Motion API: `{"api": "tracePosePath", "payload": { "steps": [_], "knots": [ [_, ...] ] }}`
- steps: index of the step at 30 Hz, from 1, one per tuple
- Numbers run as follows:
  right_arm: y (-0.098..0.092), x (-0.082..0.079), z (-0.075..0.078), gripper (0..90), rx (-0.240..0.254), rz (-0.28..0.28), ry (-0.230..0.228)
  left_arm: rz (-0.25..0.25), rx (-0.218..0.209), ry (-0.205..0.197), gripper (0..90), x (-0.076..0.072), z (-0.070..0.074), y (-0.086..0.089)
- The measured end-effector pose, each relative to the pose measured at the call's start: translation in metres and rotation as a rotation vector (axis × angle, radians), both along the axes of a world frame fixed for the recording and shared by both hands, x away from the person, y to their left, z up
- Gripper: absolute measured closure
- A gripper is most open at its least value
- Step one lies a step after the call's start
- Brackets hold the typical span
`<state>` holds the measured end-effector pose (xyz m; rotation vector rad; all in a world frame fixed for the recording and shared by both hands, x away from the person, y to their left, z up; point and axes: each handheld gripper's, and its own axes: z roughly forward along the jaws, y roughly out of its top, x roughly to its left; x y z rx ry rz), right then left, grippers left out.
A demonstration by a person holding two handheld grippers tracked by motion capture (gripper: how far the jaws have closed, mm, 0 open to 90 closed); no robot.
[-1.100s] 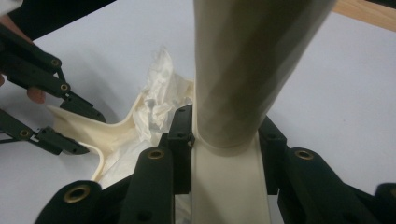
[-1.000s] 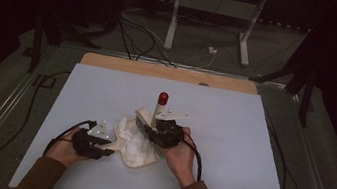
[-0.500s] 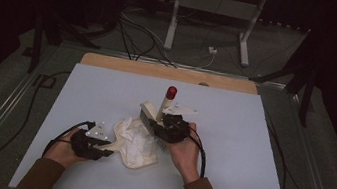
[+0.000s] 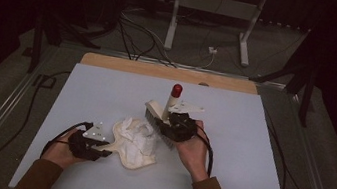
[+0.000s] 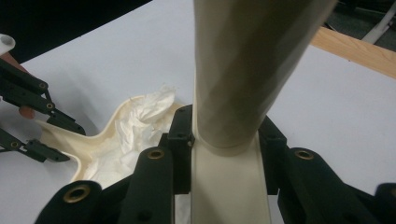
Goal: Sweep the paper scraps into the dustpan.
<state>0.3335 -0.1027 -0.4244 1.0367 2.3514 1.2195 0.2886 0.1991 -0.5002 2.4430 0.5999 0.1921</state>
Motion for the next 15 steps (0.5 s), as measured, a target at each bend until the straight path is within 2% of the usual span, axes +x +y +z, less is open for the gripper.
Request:
{"api": "tracePosePath", "payload": {
  "steps": [9,15],
  "knots": [
    [-0.015,0.008,0.001,66.8,0.007,-0.037,0.003,0.016,0.0,0.006,66.5,-0.005,-0.001,0.011],
    [-0.025,0.012,0.003,66.8,0.047,-0.055,0.01,0.032,-0.003,0.008,66.4,-0.006,-0.001,0.017]
  ]
}}
